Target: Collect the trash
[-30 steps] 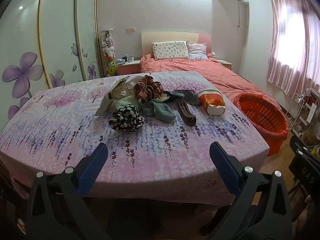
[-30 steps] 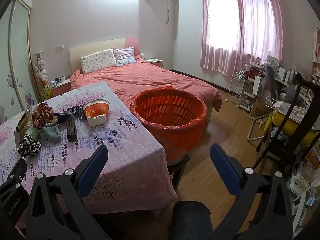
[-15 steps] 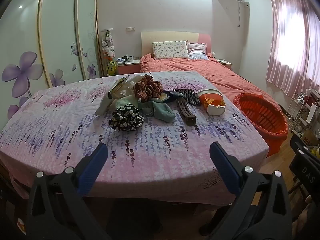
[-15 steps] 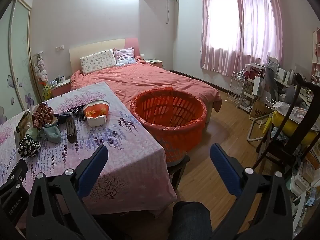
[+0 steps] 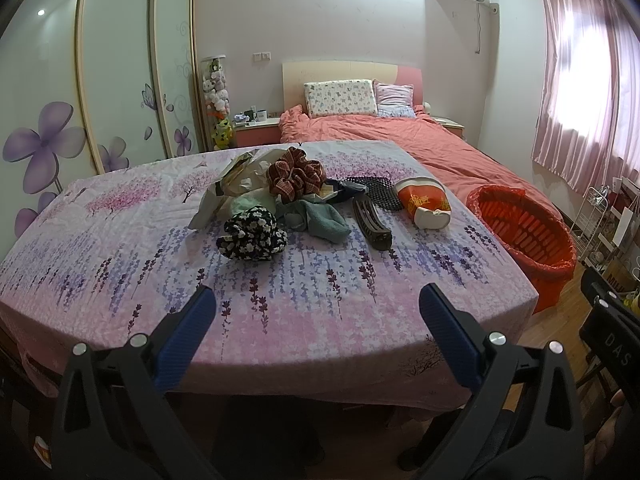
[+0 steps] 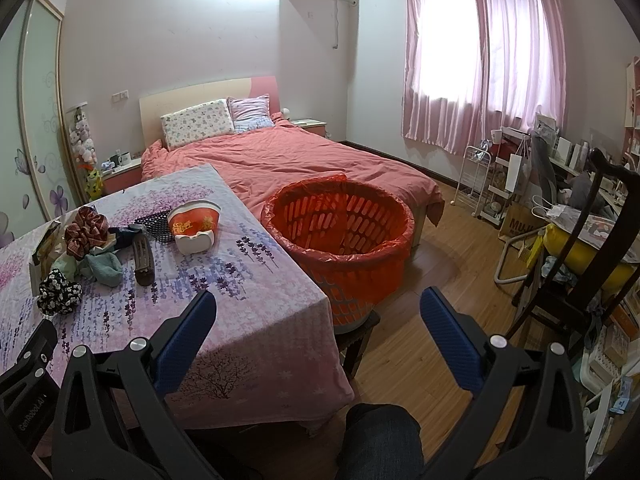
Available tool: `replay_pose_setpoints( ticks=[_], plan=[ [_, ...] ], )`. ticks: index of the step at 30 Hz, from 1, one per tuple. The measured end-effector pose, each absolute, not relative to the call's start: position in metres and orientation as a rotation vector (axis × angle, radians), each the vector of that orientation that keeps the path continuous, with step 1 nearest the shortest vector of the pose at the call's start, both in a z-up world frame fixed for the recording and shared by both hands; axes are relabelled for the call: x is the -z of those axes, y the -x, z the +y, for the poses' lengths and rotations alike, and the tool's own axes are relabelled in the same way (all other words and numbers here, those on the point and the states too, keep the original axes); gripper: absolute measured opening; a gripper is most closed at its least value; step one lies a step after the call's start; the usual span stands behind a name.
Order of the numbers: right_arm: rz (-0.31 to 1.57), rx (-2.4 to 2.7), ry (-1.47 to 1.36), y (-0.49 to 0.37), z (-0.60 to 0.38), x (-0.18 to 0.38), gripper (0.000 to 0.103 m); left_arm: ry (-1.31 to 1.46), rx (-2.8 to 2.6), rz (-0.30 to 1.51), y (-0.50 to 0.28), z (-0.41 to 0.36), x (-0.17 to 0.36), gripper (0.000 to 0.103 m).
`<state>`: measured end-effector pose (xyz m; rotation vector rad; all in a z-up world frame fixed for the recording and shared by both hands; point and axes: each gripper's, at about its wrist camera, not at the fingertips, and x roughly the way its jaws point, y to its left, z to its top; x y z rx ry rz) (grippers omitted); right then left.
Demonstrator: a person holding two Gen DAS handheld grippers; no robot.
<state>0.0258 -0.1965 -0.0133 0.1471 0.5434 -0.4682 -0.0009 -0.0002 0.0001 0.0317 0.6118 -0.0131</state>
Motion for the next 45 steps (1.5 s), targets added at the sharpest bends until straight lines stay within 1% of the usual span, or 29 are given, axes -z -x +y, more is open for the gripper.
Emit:
replay_pose_setpoints(
  ticks=[45],
  plan=[
    [0.545, 0.468, -0.146, -0.0260, -0.1969, 0.0132, 0.101, -0.031, 0.013, 0.617, -0.0003, 0.0002, 0.0002, 0.099]
  ],
)
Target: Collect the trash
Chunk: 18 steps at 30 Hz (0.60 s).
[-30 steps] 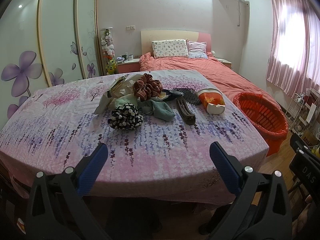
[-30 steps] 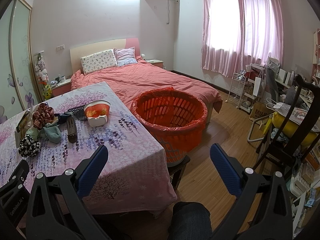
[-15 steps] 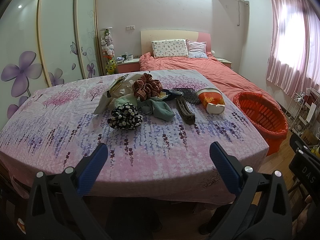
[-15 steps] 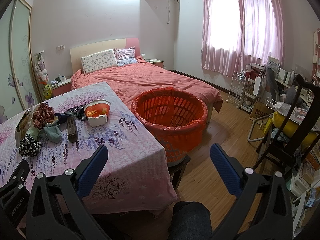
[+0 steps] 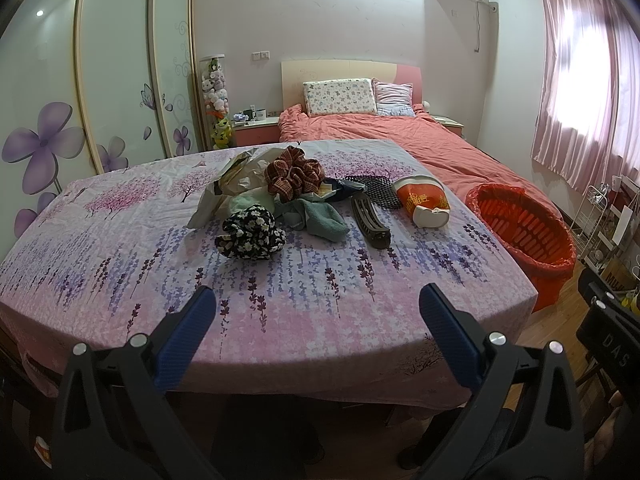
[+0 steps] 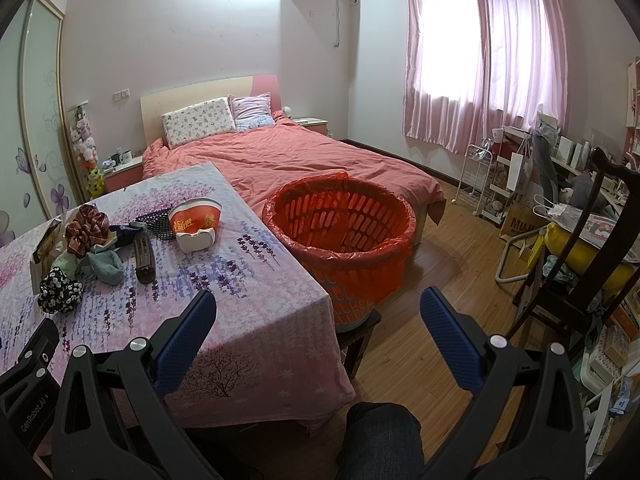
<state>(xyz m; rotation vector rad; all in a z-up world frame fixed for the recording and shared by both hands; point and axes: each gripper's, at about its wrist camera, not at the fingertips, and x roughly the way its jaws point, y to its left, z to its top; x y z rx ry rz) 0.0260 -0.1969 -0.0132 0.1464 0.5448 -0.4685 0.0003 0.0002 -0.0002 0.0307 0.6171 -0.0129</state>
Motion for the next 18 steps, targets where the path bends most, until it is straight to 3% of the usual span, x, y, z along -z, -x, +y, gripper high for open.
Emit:
replay_pose_setpoints(
  ticks=[18],
  plan=[
    [0.546, 0.468, -0.146, -0.0265, -0.1971, 0.0136, 0.101, -0.030, 0.013, 0.618, -0.0004, 0.0003, 0.0002, 0.099]
  ],
)
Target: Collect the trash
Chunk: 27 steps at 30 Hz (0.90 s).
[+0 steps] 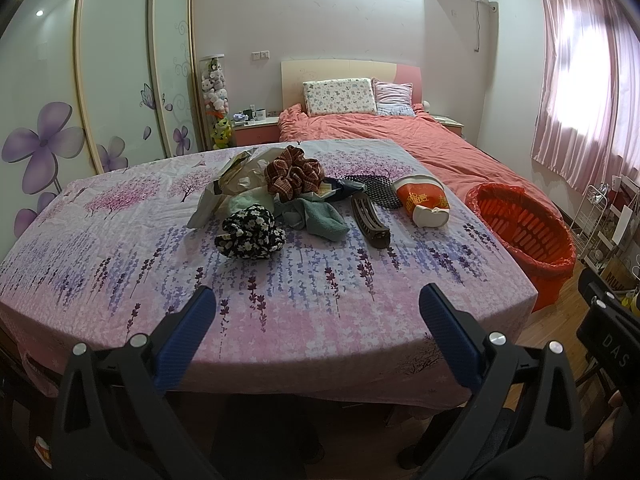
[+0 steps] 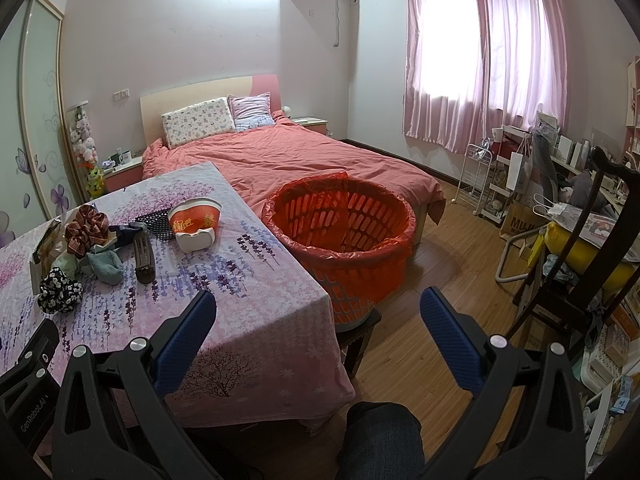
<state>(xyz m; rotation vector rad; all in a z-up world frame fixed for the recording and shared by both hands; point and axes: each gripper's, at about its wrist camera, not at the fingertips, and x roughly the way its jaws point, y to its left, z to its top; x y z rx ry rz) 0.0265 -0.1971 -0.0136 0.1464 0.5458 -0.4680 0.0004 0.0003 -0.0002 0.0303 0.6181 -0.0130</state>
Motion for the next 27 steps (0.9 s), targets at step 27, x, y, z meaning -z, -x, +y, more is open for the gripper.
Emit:
replay_pose_setpoints(
  ticks=[27],
  plan=[
    [0.550, 0.375, -0.126, -0.071, -0.191, 0.023, 0.101, 0.024, -0.091, 0.654, -0.045, 0.037, 0.016, 0.099]
  ],
)
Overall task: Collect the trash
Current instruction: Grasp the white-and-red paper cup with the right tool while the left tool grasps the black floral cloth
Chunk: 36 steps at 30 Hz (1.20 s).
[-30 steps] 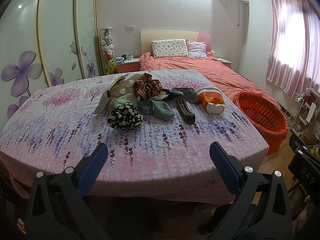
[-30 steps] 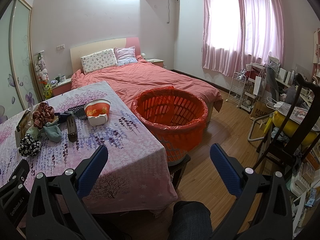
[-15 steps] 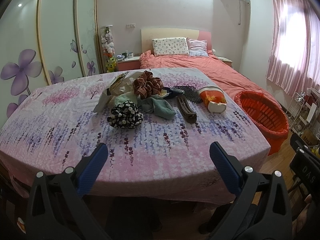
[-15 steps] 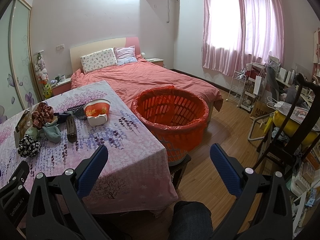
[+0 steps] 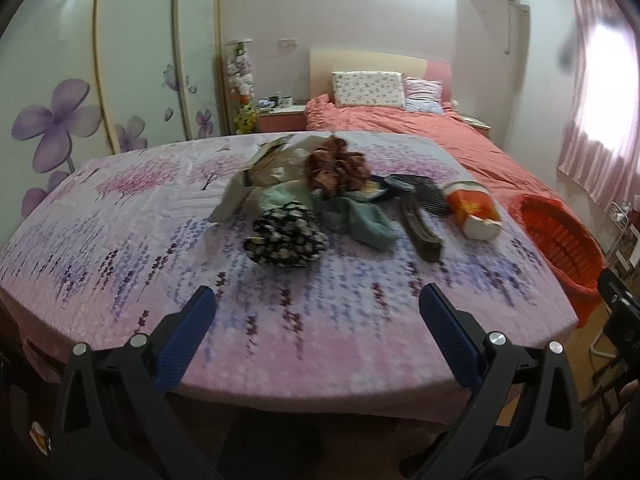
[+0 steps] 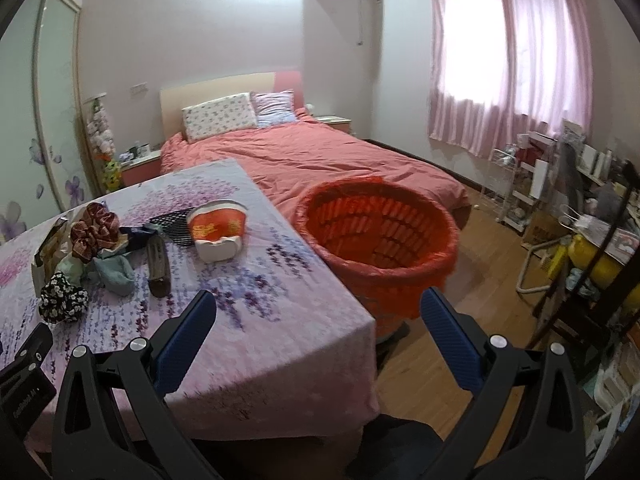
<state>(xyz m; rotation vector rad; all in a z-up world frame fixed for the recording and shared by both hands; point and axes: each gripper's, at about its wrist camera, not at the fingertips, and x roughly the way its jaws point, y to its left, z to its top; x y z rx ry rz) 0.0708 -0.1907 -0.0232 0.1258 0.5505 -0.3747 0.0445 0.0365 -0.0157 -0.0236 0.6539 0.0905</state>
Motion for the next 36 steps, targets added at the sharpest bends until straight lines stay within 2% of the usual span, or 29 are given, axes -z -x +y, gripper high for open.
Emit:
replay_pose_setpoints(
  ticks=[12, 23, 36],
  plan=[
    [0.625, 0.230, -0.174, -0.137, -0.186, 0.039, 0.101, 0.090, -0.165, 0.678, -0.100, 0.090, 0.030, 0.099],
    [0.718, 0.169, -0.208, -0.214, -0.186, 0.054, 0.100, 0.124, -0.127, 0.728, -0.137, 0.090, 0.043, 0.098],
    [0.822, 0.178, -0.171, -0.246, -0.184, 0.070, 0.096, 0.139, -0.091, 0.826, -0.170, 0.082, 0.068, 0.081]
  ],
)
